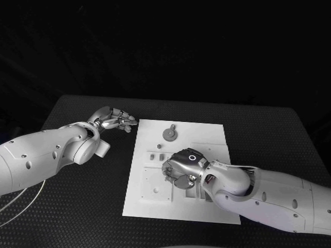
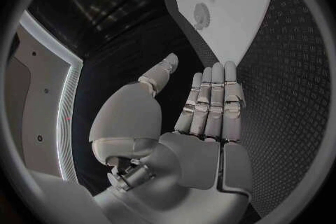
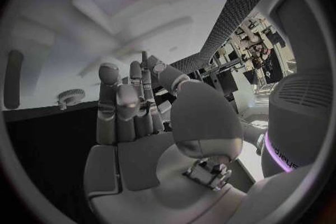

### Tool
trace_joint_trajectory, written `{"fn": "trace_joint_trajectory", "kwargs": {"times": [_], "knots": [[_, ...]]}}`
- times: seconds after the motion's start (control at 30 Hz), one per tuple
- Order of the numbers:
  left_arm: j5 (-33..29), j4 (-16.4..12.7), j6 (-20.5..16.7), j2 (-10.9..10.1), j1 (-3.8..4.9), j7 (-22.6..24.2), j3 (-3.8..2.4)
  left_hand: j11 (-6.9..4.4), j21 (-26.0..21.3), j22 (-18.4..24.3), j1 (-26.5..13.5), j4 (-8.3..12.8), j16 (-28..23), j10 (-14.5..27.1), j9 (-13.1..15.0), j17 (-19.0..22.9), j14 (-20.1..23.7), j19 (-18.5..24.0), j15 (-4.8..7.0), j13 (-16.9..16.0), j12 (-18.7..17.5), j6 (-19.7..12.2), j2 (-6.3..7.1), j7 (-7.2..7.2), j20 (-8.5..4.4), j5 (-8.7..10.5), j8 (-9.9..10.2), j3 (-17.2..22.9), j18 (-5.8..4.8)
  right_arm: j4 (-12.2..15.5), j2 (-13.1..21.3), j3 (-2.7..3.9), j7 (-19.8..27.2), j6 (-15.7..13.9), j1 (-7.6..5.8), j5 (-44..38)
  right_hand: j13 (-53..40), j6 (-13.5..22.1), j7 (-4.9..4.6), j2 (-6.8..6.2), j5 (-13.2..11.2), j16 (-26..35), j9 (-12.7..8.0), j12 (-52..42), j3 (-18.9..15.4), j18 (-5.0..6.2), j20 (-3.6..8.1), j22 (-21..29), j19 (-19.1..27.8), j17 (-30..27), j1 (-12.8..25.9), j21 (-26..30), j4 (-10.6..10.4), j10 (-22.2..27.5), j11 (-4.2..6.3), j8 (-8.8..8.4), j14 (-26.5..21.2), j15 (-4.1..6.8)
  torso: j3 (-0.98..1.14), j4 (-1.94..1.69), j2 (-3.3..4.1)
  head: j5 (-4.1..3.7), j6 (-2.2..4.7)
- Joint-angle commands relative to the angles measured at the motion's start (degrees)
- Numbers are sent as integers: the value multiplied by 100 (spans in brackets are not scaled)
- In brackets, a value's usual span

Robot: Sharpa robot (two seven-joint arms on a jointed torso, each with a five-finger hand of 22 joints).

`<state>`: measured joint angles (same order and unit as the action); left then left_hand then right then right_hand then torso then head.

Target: Assemble the parts on the task board

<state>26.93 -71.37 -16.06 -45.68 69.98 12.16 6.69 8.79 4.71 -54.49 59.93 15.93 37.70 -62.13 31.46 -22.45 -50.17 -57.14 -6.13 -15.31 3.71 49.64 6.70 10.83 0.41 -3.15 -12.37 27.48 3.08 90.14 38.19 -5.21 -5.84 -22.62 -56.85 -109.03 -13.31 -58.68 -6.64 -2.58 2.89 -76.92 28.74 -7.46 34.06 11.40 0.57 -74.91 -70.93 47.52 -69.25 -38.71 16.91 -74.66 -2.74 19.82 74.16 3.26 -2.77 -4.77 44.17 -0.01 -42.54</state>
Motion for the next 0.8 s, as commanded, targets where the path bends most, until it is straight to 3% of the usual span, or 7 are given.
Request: {"fn": "trace_joint_trajectory", "kwargs": {"times": [0.03, 0.6, 0.8], "knots": [[-31, -16, 30, 1, 4, 53, -4, -1, -22, 8, -21, 1, -22, 41, -9, -7, -36, -26, -13, 9, 19, -58, -49, -1, 16, 13, -30, -36, 102, -49, -15, -16, 26, 162, 45, -70, -1, -6, 3, 8, 18, -21, 9, -26, -3, 360, 48, -95, -5, 6, -30, 28, -17, -202, 50, 38, -55, 87, -1, 1, 0, -3, -5], [-30, -16, 34, -9, 4, 53, -4, 0, -27, 10, -22, 0, -33, 42, -11, -20, -36, -25, -14, 12, 19, -58, -51, -1, 17, 13, -33, -39, 102, -11, 4, -31, 50, 215, 55, -25, -10, -2, 2, 12, 18, -20, 17, -18, -5, 360, 47, -95, -3, 7, -27, 34, -16, -204, 49, 37, -57, 87, 1, -1, 0, 19, -28], [-30, -13, 29, -9, 4, 57, -4, 0, -29, 11, -21, 0, -37, 42, -11, -25, -36, -26, -14, 13, 20, -58, -52, -2, 17, 13, -34, -39, 102, 105, 45, -33, 83, 57, 61, -4, -13, -3, 2, 12, 18, -20, 21, -15, -6, 360, 47, -95, -4, 7, -27, 35, -15, -206, 50, 37, -58, 87, 3, 1, 1, 21, -28]]}}
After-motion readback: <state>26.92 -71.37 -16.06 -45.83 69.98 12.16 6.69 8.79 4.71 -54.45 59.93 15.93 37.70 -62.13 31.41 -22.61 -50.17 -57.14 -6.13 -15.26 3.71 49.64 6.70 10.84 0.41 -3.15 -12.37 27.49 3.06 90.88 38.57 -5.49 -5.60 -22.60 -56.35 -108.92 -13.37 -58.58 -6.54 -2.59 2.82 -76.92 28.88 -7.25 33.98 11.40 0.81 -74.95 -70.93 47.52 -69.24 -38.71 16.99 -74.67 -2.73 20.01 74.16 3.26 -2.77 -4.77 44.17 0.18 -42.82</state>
